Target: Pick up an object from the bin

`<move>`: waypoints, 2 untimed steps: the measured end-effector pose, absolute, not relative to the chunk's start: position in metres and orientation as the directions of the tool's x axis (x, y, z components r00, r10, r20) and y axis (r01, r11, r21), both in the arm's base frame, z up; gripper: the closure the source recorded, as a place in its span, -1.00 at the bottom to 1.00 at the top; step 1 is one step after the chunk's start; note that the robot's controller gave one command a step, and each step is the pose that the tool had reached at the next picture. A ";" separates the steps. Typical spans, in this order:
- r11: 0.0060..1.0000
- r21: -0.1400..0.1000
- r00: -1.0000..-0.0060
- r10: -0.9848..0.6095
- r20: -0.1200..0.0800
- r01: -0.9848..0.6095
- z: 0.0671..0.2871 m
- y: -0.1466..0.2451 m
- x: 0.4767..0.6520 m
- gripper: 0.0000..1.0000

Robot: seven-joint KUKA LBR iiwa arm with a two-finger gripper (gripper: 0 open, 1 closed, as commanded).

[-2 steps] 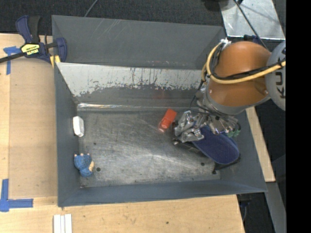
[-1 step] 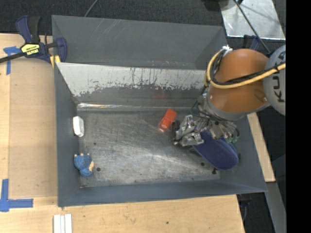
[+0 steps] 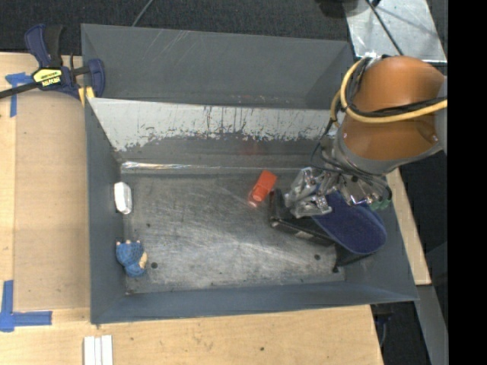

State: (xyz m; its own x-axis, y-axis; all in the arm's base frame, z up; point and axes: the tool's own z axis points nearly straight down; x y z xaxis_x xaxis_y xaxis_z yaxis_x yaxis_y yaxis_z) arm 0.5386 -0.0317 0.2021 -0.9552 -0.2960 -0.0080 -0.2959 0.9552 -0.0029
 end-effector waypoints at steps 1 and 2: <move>0.956 -0.001 -0.956 -0.294 -0.003 -0.294 0.200 -0.032 0.538 -1.00; 0.997 0.002 -0.996 -0.076 -0.040 -0.076 0.106 -0.041 0.541 -1.00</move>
Offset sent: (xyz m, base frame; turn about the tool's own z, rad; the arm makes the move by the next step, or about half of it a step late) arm 0.0000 0.0000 0.0000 0.0000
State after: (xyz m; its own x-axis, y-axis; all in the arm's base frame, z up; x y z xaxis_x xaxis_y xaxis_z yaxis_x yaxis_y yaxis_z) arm 0.5412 -0.0406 0.1065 -0.9963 -0.0761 -0.0403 -0.0762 0.9971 0.0018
